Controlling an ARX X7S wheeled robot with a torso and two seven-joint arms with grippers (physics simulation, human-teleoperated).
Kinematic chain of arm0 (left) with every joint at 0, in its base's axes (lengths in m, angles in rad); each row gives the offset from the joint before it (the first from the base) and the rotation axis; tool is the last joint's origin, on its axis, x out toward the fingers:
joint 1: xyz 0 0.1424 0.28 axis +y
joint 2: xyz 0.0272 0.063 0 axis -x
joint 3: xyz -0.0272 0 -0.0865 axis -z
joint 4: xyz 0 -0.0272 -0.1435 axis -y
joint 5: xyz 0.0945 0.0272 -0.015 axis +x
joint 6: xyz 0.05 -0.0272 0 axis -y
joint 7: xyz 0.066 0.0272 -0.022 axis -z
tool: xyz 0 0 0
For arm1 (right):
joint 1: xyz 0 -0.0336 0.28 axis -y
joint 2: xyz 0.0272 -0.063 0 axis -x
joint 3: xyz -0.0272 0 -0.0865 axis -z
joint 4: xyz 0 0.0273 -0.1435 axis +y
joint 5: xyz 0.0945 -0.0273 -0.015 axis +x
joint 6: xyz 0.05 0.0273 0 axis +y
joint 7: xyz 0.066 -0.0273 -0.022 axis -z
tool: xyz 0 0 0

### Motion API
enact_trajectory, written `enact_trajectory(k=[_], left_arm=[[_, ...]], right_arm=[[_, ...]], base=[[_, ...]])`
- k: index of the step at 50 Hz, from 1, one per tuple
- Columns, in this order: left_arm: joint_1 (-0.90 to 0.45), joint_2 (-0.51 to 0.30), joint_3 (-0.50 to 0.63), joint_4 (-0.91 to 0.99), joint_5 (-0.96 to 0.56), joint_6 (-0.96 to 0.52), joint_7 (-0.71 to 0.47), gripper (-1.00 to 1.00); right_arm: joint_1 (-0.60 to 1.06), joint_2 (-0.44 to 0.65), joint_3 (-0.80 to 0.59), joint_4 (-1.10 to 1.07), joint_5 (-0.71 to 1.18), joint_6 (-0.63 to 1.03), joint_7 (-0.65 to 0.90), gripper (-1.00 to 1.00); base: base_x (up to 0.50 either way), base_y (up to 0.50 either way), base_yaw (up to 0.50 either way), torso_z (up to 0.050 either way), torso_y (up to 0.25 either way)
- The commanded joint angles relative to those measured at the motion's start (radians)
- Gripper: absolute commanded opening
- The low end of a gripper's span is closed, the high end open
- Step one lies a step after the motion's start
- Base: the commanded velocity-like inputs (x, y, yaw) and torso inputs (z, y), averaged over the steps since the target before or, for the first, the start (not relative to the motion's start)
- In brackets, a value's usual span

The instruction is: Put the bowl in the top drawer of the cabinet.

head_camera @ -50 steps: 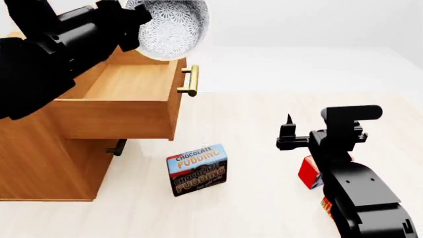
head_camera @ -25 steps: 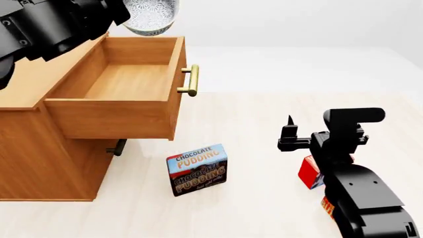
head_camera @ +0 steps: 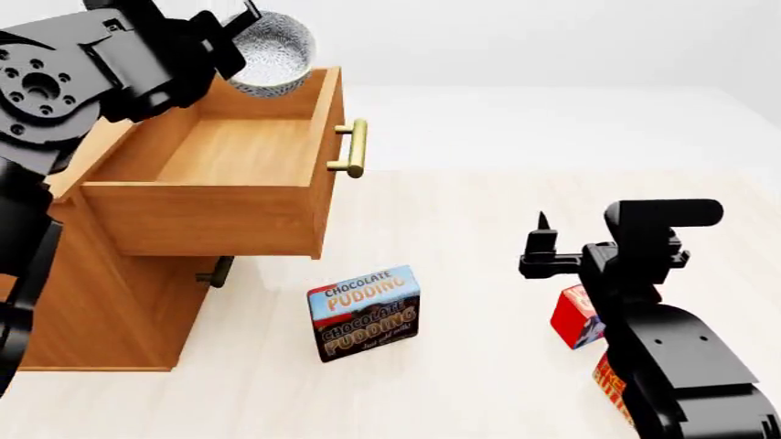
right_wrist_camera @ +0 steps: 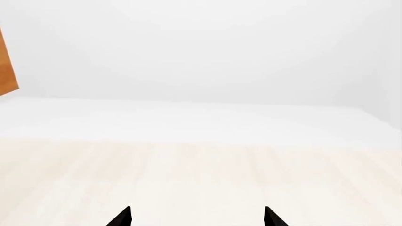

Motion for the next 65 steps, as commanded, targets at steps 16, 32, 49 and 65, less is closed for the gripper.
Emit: enact_trajectory(k=[16, 32, 49, 65], left_arm=[[-0.042, 0.128, 0.001, -0.325, 0.021, 0.03, 0.068, -1.0], [-0.037, 0.113, -0.065, -0.365, -0.037, 0.063, 0.028, -1.0], [0.009, 0.124, -0.088, -0.395, -0.106, 0.11, 0.008, -1.0], [0.017, 0.117, -0.007, -0.395, -0.184, 0.131, 0.016, -1.0]], right_arm=[[-0.011, 0.01, 0.015, 0.01, 0.016, -0.007, 0.0, 1.0], [-0.016, 0.014, 0.013, 0.005, 0.018, -0.005, 0.006, 1.0], [-0.029, 0.019, 0.026, 0.008, 0.033, -0.013, 0.001, 1.0], [-0.045, 0.022, 0.03, 0.015, 0.037, -0.027, 0.001, 1.0]], base=[[0.0, 0.0, 0.0, 0.0, 0.001], [0.0, 0.0, 0.0, 0.0, 0.0], [0.0, 0.0, 0.0, 0.0, 0.001], [0.0, 0.0, 0.0, 0.001, 0.0]])
